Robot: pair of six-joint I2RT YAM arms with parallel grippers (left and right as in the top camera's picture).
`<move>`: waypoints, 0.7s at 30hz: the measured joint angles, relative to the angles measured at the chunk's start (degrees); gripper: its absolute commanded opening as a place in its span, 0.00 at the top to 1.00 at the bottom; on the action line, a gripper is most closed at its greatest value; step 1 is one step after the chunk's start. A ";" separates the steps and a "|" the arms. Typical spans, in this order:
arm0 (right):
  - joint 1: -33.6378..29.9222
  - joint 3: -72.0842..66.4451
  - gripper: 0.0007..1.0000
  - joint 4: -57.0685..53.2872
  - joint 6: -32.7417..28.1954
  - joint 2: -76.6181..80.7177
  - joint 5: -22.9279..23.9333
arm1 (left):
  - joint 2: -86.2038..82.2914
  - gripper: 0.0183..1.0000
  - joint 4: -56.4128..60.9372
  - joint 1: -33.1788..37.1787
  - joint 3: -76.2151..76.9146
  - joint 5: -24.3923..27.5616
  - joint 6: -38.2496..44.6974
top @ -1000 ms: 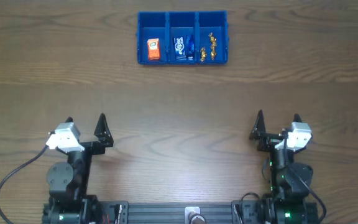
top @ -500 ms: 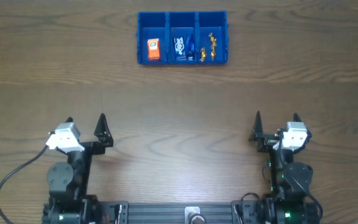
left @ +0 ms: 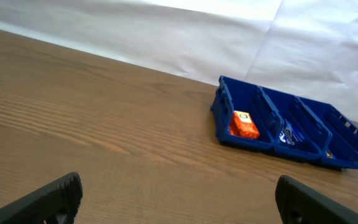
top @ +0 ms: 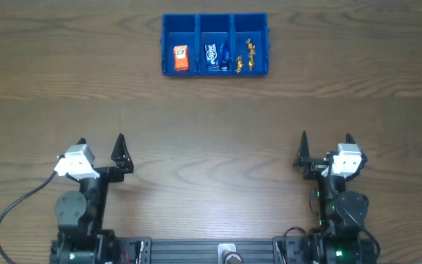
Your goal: Sort Candies Into Trays
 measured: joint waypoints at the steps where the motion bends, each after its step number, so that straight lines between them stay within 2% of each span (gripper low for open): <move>1: 0.00 0.00 0.00 0.00 0.00 0.00 0.00 | 0.00 0.00 0.00 0.00 0.00 0.02 0.00; 11: 0.00 0.00 0.00 -0.02 -0.02 0.00 0.00 | 0.00 0.00 -0.02 0.00 0.00 -0.07 0.55; 21: 0.00 0.00 0.00 -0.02 -0.02 0.00 0.00 | 0.00 0.00 0.00 1.27 0.00 -0.22 7.91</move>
